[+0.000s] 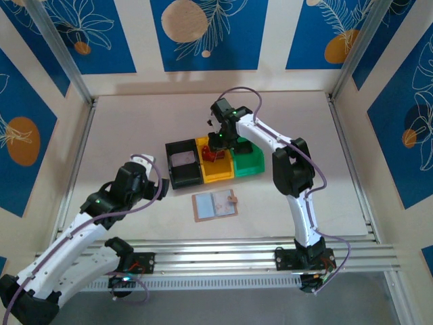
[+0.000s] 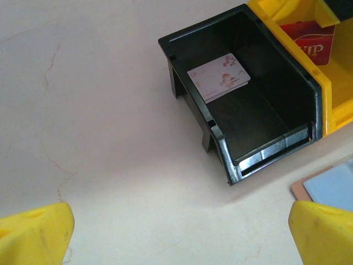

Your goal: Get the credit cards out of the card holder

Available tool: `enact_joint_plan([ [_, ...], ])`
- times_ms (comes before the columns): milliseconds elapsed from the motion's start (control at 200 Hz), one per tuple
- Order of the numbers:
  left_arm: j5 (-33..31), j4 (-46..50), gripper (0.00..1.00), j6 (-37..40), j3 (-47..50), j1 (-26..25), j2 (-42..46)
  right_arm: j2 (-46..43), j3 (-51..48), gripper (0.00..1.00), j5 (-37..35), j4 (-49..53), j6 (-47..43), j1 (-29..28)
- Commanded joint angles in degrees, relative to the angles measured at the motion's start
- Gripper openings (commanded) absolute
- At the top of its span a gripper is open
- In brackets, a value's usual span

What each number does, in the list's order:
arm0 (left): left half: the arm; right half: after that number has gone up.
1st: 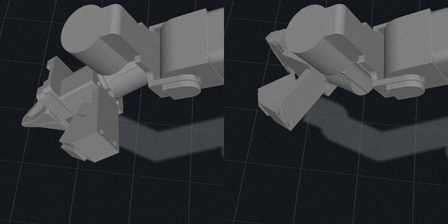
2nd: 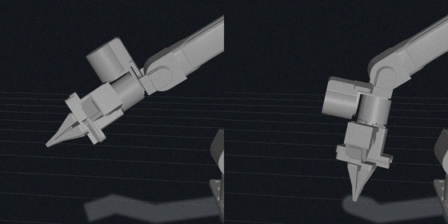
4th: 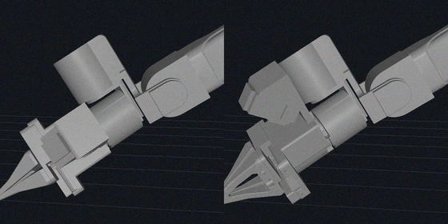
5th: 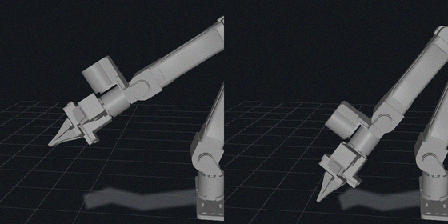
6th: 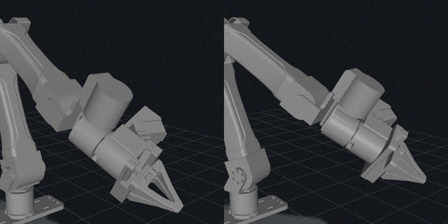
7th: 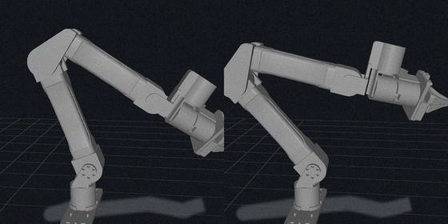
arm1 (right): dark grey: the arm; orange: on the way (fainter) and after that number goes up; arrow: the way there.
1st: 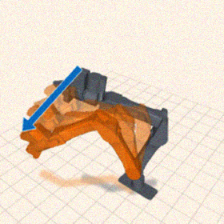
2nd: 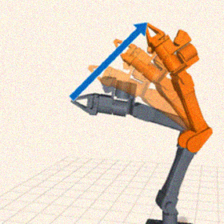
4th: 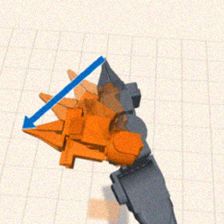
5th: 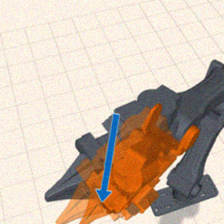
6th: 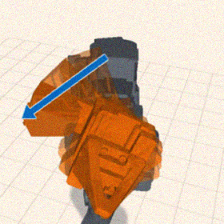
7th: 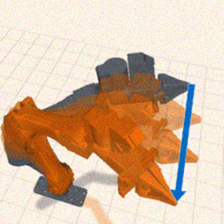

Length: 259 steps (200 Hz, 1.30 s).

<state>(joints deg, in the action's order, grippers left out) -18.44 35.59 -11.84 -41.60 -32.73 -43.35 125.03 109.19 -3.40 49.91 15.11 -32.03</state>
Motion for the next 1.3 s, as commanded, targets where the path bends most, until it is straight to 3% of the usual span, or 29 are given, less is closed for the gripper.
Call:
enact_joint_plan([
  [0, 0.8, -0.4, 1.0, 0.7, 0.3, 0.7, -0.1, -3.1, 2.1, 0.25, -1.7, 2.0, 0.6, 0.3],
  [335, 0.9, -0.4, 1.0, 0.8, 0.3, 0.7, -0.2, -8.5, -0.2, 0.26, 0.2, 0.8, 2.9, -0.3],
  [480, 0.9, -0.4, 1.0, 0.9, 0.3, 0.7, -0.2, -12.6, -7.5, 0.28, 1.4, -2.8, 6.2, -3.1],
  [625, 1.2, -0.5, 1.0, 0.8, 0.3, 0.7, -0.2, -13.1, -13.3, 0.28, -0.6, -4.0, 13.5, -4.9],
  [775, 1.3, -0.4, 1.0, 0.9, 0.2, 0.7, -0.6, -12.9, -16.9, 0.27, 4.4, -6.0, 22.4, -5.4],
  [920, 1.2, -0.4, 1.0, 0.9, 0.2, 0.7, -0.5, -13.0, -18.5, 0.28, 1.9, -6.8, 29.1, -6.2],
  [1070, 1.3, -0.3, 1.0, 0.9, 0.2, 0.7, -0.6, -11.5, -18.9, 0.27, 5.7, -8.0, 33.9, -4.8],
  [1290, 1.4, -0.3, 1.0, 0.9, 0.3, 0.7, -0.7, -10.5, -18.3, 0.27, 3.1, -6.2, 38.7, -4.3],
])
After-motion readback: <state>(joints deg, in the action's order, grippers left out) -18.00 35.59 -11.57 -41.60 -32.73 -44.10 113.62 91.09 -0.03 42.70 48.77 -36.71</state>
